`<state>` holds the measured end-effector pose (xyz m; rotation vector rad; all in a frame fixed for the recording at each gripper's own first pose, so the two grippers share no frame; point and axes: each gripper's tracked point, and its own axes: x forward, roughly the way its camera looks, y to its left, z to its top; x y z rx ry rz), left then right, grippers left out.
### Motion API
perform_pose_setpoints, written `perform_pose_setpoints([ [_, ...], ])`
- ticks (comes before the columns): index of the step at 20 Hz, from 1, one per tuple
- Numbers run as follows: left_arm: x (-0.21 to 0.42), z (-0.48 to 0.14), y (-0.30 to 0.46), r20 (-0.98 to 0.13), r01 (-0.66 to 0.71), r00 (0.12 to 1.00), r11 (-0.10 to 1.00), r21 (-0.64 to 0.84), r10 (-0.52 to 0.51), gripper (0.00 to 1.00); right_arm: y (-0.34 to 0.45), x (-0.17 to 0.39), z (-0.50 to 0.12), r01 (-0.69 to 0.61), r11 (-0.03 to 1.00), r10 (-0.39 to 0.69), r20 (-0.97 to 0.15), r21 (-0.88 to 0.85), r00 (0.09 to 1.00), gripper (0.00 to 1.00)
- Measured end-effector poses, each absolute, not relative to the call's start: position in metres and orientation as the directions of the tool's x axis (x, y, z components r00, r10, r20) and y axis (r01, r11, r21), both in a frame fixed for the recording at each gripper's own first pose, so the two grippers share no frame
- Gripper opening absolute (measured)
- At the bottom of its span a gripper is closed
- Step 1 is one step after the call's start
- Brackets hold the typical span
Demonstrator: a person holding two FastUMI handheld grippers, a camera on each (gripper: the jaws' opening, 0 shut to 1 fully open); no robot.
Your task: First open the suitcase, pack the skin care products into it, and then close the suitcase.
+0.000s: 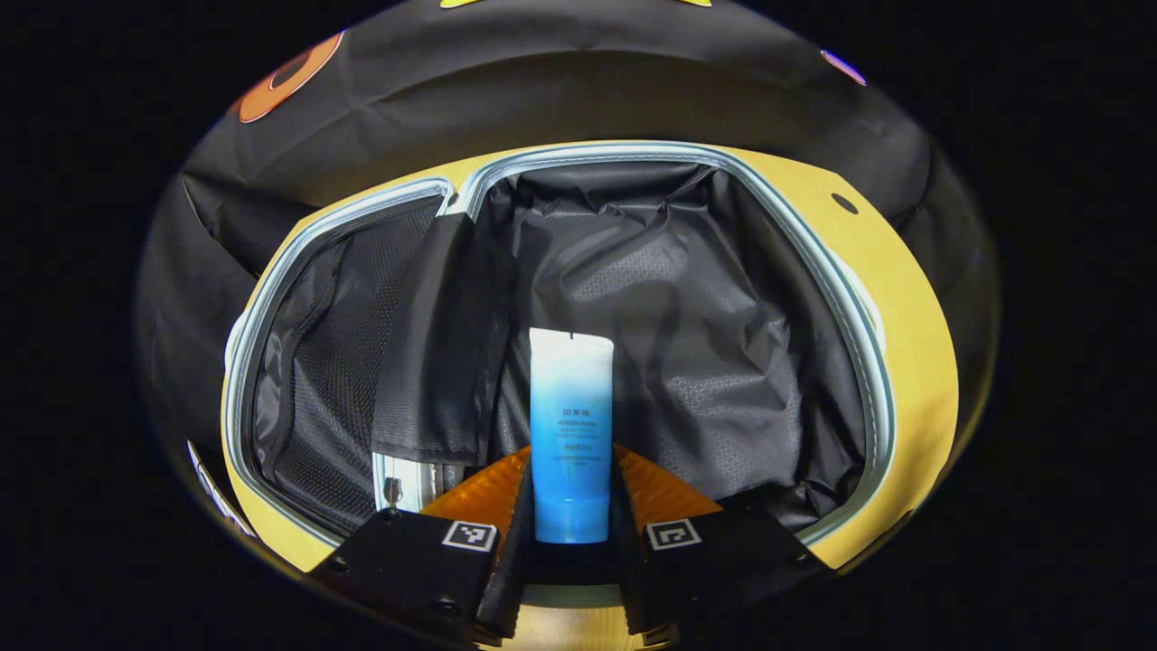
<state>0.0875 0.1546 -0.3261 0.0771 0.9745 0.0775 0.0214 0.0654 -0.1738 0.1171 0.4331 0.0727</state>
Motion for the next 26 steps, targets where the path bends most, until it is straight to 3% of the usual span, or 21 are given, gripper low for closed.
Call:
perform_pose_setpoints([
  [7, 0.091, -0.325, 0.154, -0.832, -0.041, 0.542, 0.993, 0.113, 0.117, 0.46, 0.071, 0.028, -0.178, -0.053, 0.989, 0.108, -0.434, 0.136, 0.895, 0.35],
  [8, 0.089, -0.325, 0.155, -0.830, -0.045, 0.546, 0.993, 0.113, 0.119, 0.57, 0.078, 0.030, -0.177, -0.073, 0.988, 0.124, -0.434, 0.134, 0.892, 0.35],
  [9, 0.090, -0.320, 0.151, -0.820, -0.045, 0.563, 0.995, 0.094, 0.103, 0.43, 0.086, 0.034, -0.175, -0.092, 0.987, 0.141, -0.434, 0.131, 0.890, 0.35],
  [10, 0.091, -0.312, 0.147, -0.803, -0.038, 0.589, 0.996, 0.075, 0.083, 0.64, 0.097, 0.037, -0.173, -0.114, 0.984, 0.162, -0.433, 0.134, 0.887, 0.35],
  [11, 0.092, -0.302, 0.146, -0.779, -0.034, 0.622, 0.997, 0.073, 0.079, 0.69, 0.109, 0.043, -0.171, -0.138, 0.980, 0.186, -0.432, 0.140, 0.882, 0.35],
  [16, 0.078, -0.217, 0.157, -0.553, -0.022, 0.831, 0.997, 0.069, 0.057, 0.92, 0.195, 0.079, -0.177, -0.263, 0.944, 0.328, -0.461, 0.200, 0.825, 0.35],
  [17, 0.071, -0.200, 0.164, -0.497, -0.019, 0.866, 0.996, 0.087, 0.060, 0.85, 0.215, 0.086, -0.180, -0.283, 0.936, 0.350, -0.472, 0.209, 0.809, 0.35],
  [18, 0.063, -0.184, 0.168, -0.447, -0.011, 0.893, 0.994, 0.107, 0.058, 0.90, 0.233, 0.094, -0.187, -0.300, 0.929, 0.369, -0.486, 0.216, 0.792, 0.35],
  [22, 0.027, -0.131, 0.195, -0.284, -0.011, 0.957, 0.986, 0.164, 0.058, 0.93, 0.294, 0.113, -0.221, -0.338, 0.912, 0.409, -0.556, 0.231, 0.724, 0.35],
  [26, 0.000, -0.098, 0.226, -0.165, -0.082, 0.980, 0.981, 0.177, 0.112, 0.97, 0.326, 0.128, -0.276, -0.298, 0.928, 0.368, -0.671, 0.223, 0.644, 0.35],
])
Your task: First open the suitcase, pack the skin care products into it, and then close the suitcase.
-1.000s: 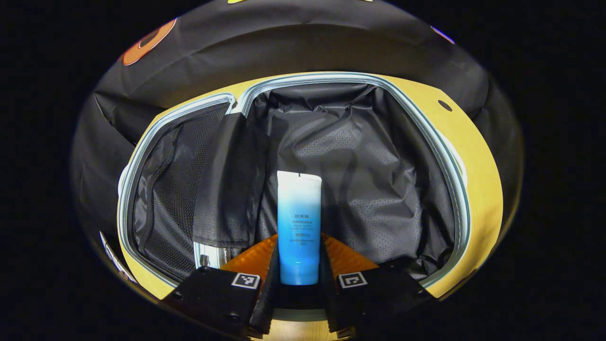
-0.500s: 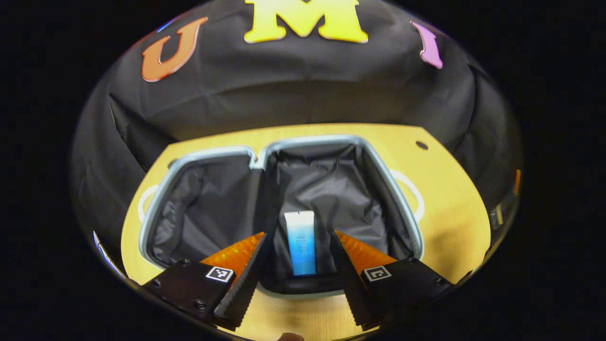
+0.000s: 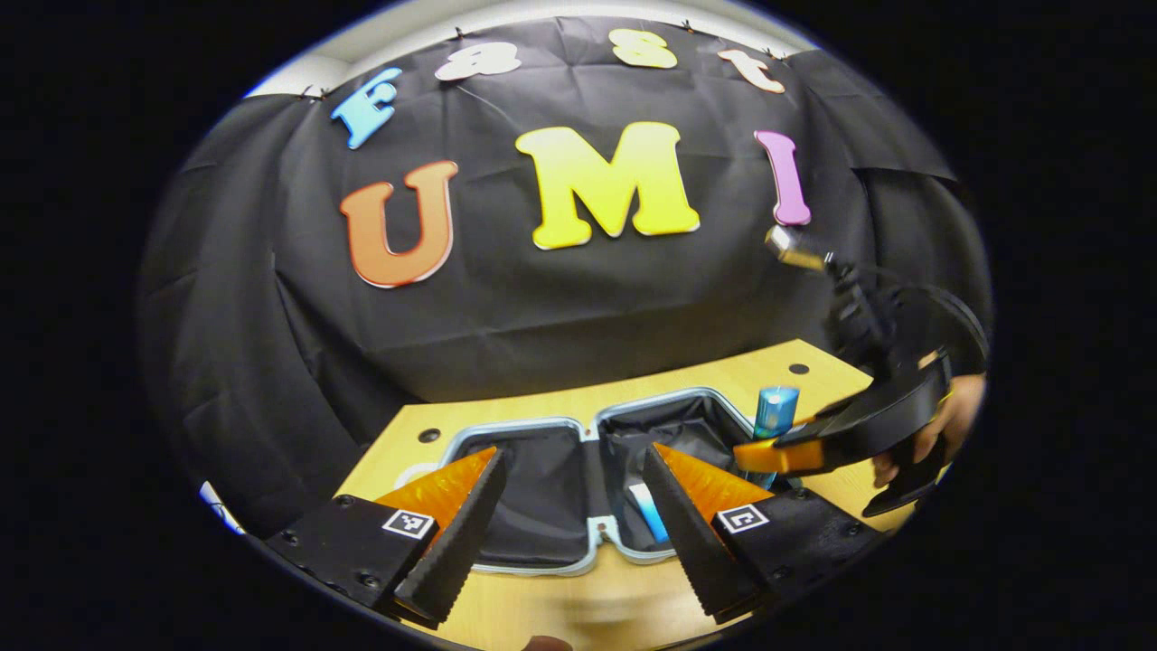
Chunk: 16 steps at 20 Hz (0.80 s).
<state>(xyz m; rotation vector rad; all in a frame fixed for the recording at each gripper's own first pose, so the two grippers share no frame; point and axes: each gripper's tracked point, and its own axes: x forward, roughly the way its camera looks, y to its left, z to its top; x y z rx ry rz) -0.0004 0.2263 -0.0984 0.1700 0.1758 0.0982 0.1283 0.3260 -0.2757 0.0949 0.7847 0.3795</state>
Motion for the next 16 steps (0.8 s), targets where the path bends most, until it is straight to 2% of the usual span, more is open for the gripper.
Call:
perform_pose_setpoints([
  [3, -0.012, -0.091, 0.254, -0.151, -0.130, 0.976, 0.977, 0.172, 0.156, 0.98, 0.337, 0.130, -0.308, -0.269, 0.940, 0.334, -0.729, 0.210, 0.598, 0.35],
  [4, -0.015, -0.091, 0.268, -0.145, -0.147, 0.974, 0.974, 0.169, 0.173, 0.98, 0.340, 0.130, -0.313, -0.264, 0.944, 0.321, -0.740, 0.199, 0.591, 0.32],
  [6, -0.019, -0.090, 0.288, -0.137, -0.176, 0.971, 0.973, 0.151, 0.197, 0.98, 0.345, 0.129, -0.324, -0.247, 0.948, 0.311, -0.764, 0.203, 0.565, 0.35],
  [9, -0.020, -0.086, 0.315, -0.110, -0.218, 0.968, 0.972, 0.081, 0.227, 0.99, 0.354, 0.146, -0.323, -0.193, 0.952, 0.306, -0.758, 0.237, 0.576, 0.35],
  [16, -0.005, -0.107, 0.388, -0.147, -0.333, 0.931, 0.942, 0.032, 0.334, 0.98, 0.356, 0.180, -0.354, -0.042, 0.963, 0.248, -0.811, 0.267, 0.529, 0.35],
])
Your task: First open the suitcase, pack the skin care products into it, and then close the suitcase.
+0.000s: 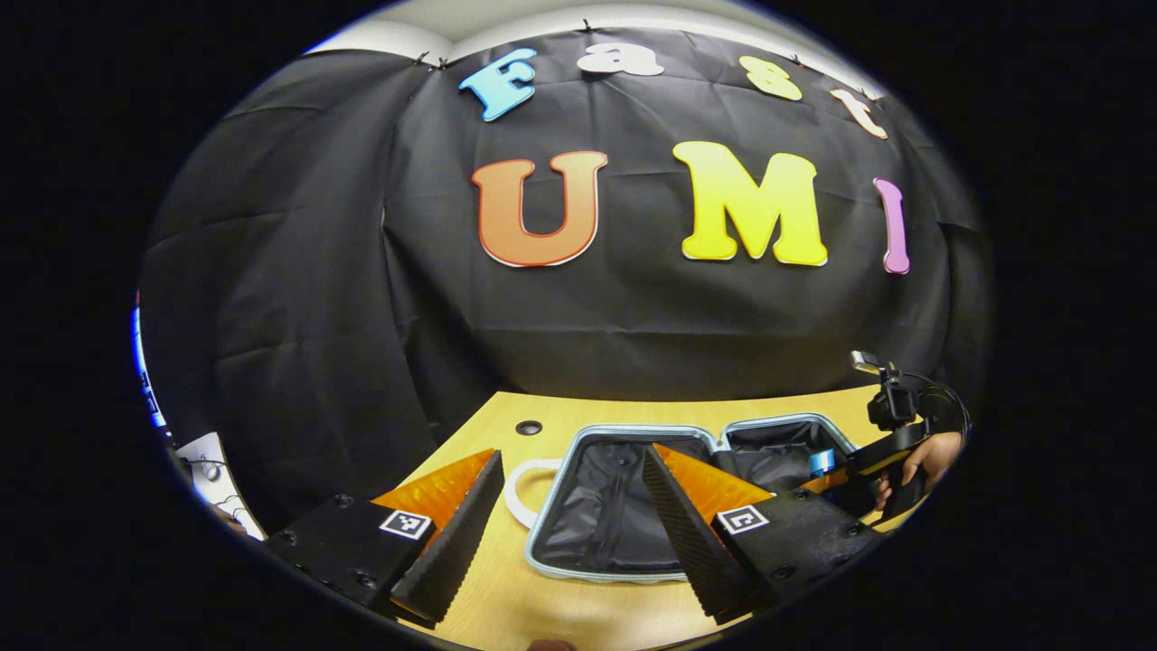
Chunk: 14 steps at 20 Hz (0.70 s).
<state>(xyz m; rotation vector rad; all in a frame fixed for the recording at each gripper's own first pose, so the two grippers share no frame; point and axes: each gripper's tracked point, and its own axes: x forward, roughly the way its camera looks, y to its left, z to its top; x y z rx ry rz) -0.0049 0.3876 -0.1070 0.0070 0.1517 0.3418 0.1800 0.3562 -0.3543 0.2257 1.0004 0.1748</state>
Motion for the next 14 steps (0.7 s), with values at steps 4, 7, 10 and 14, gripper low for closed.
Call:
perform_pose_setpoints([
  [4, 0.011, -0.132, 0.422, -0.190, -0.366, 0.917, 0.930, -0.049, 0.351, 0.98, 0.358, 0.182, -0.362, -0.028, 0.975, 0.204, -0.833, 0.222, 0.514, 0.35],
  [7, 0.024, -0.156, 0.444, -0.237, -0.391, 0.901, 0.918, -0.075, 0.364, 0.99, 0.359, 0.182, -0.365, -0.036, 0.984, 0.168, -0.850, 0.174, 0.498, 0.37],
  [10, 0.034, -0.171, 0.462, -0.264, -0.411, 0.891, 0.904, -0.122, 0.369, 0.98, 0.360, 0.182, -0.363, -0.035, 0.987, 0.151, -0.857, 0.154, 0.492, 0.43],
  [14, 0.045, -0.199, 0.480, -0.317, -0.444, 0.870, 0.879, -0.174, 0.377, 0.98, 0.364, 0.181, -0.359, -0.020, 0.983, 0.168, -0.856, 0.181, 0.489, 0.43],
])
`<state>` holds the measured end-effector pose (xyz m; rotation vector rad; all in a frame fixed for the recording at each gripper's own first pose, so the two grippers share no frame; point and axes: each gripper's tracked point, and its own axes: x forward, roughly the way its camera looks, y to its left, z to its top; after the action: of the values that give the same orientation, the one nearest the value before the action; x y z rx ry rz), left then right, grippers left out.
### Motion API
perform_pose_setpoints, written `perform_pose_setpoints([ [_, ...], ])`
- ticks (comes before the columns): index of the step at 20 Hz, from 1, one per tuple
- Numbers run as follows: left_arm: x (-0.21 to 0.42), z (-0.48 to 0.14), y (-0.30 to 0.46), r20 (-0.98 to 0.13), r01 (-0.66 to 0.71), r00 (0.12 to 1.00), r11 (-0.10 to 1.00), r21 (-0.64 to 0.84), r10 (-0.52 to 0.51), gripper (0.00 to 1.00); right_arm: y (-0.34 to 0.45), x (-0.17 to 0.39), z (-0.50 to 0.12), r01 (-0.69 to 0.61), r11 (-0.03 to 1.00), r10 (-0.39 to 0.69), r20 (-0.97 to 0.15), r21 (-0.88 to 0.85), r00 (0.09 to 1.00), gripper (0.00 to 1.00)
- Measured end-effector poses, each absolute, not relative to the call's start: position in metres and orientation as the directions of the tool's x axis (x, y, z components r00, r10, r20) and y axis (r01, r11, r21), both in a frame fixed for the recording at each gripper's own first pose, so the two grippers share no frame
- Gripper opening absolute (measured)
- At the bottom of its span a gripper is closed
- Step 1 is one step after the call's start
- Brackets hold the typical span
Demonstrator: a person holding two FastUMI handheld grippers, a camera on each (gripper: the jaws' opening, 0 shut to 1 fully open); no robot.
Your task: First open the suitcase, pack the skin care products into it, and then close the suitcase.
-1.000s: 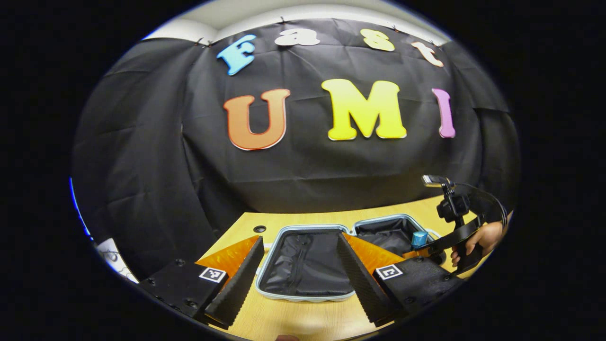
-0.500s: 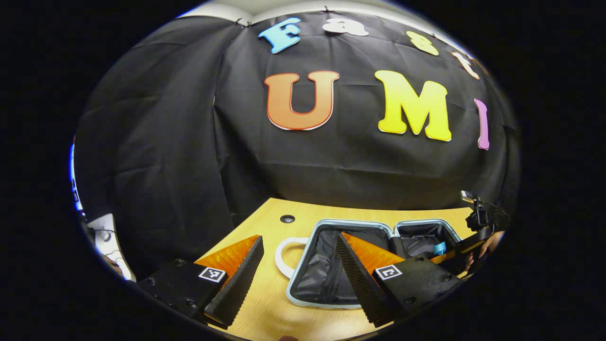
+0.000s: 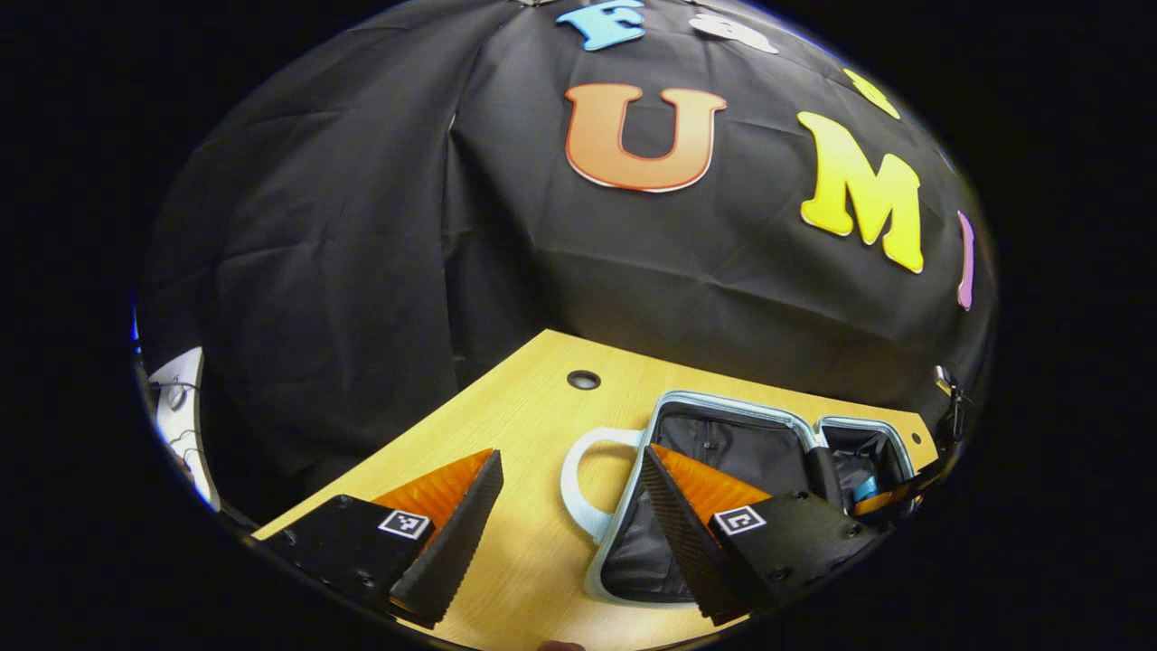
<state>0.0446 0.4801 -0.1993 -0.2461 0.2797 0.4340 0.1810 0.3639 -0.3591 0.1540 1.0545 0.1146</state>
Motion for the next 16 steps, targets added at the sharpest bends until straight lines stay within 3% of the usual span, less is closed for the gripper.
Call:
perform_pose_setpoints([
  [1, 0.048, -0.207, 0.484, -0.335, -0.445, 0.869, 0.871, -0.208, 0.364, 0.97, 0.368, 0.179, -0.352, -0.031, 0.977, 0.199, -0.847, 0.212, 0.492, 0.46],
  [2, 0.050, -0.216, 0.485, -0.357, -0.448, 0.866, 0.860, -0.243, 0.350, 0.96, 0.371, 0.176, -0.341, -0.049, 0.968, 0.235, -0.831, 0.245, 0.504, 0.58],
  [4, 0.052, -0.241, 0.491, -0.408, -0.466, 0.850, 0.836, -0.291, 0.332, 0.98, 0.377, 0.167, -0.310, -0.087, 0.947, 0.305, -0.788, 0.308, 0.535, 0.71],
  [6, 0.056, -0.257, 0.494, -0.437, -0.462, 0.852, 0.805, -0.372, 0.288, 0.97, 0.373, 0.150, -0.270, -0.153, 0.927, 0.367, -0.738, 0.344, 0.567, 0.77],
  [9, 0.067, -0.271, 0.487, -0.447, -0.432, 0.874, 0.730, -0.530, 0.193, 0.96, 0.345, 0.120, -0.197, -0.243, 0.913, 0.402, -0.625, 0.327, 0.669, 0.74],
  [11, 0.076, -0.276, 0.483, -0.437, -0.410, 0.888, 0.684, -0.604, 0.147, 0.96, 0.319, 0.092, -0.146, -0.265, 0.916, 0.395, -0.550, 0.303, 0.736, 0.80],
  [12, 0.076, -0.280, 0.482, -0.431, -0.398, 0.894, 0.667, -0.630, 0.126, 0.96, 0.304, 0.078, -0.125, -0.265, 0.921, 0.380, -0.520, 0.285, 0.765, 0.74],
  [13, 0.078, -0.281, 0.482, -0.426, -0.393, 0.897, 0.649, -0.651, 0.116, 0.95, 0.292, 0.063, -0.108, -0.265, 0.926, 0.369, -0.495, 0.268, 0.787, 0.79],
  [16, 0.093, -0.291, 0.487, -0.424, -0.406, 0.898, 0.584, -0.703, 0.115, 0.78, 0.255, 0.026, -0.070, -0.246, 0.950, 0.309, -0.444, 0.193, 0.841, 0.80],
])
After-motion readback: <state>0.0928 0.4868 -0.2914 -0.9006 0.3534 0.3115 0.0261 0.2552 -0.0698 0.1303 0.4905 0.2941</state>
